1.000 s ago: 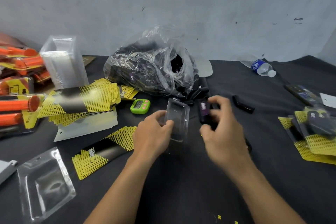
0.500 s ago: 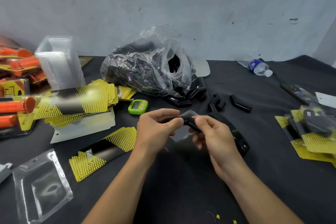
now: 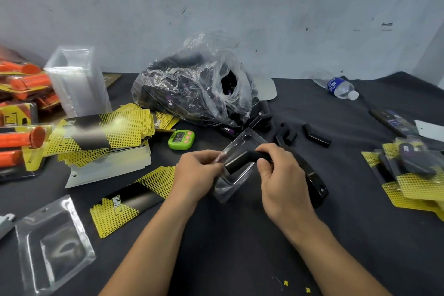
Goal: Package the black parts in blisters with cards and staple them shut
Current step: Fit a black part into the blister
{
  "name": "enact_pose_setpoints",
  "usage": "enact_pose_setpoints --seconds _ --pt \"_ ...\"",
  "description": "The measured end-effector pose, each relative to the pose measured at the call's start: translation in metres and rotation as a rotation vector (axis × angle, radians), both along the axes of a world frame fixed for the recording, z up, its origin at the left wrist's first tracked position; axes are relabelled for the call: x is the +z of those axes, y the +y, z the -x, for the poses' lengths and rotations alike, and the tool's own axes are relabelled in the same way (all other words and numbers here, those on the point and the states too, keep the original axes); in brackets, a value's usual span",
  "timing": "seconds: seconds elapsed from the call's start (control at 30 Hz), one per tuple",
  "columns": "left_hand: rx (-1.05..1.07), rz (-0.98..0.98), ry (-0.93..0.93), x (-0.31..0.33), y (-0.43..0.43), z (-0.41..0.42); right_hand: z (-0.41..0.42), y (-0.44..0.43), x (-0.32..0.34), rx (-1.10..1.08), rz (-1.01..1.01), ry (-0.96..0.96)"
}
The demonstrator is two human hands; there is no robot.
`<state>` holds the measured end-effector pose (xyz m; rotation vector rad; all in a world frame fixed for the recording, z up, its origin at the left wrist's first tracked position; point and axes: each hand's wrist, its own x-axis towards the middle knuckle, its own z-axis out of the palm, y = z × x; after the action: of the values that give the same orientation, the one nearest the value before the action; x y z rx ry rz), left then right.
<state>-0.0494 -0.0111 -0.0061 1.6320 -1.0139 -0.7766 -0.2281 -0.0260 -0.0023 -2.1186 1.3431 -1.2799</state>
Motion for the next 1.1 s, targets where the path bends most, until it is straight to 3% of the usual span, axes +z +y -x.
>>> enact_pose_setpoints --seconds 0.13,0.43,0.53,0.77,0.93,1.1 --pt "-0.023 0.031 0.321 0.009 0.002 -0.005 -0.002 0.003 0.003 -0.026 0.106 0.08" --pt "-0.435 -0.128 0.623 0.014 0.009 -0.015 -0.002 0.002 0.003 -0.056 0.089 0.195" --pt "-0.44 -0.146 0.64 0.012 0.008 -0.022 -0.001 0.001 0.003 -0.056 0.073 0.113" --pt "-0.408 -0.171 0.603 0.008 0.007 -0.022 0.003 0.004 0.009 -0.2 0.238 -0.043" --pt "-0.458 -0.214 0.617 0.012 0.01 -0.01 -0.002 0.008 0.008 -0.032 0.3 0.028" --pt "-0.423 -0.222 0.607 0.008 0.009 -0.008 0.0 0.006 0.012 0.12 0.316 -0.033"
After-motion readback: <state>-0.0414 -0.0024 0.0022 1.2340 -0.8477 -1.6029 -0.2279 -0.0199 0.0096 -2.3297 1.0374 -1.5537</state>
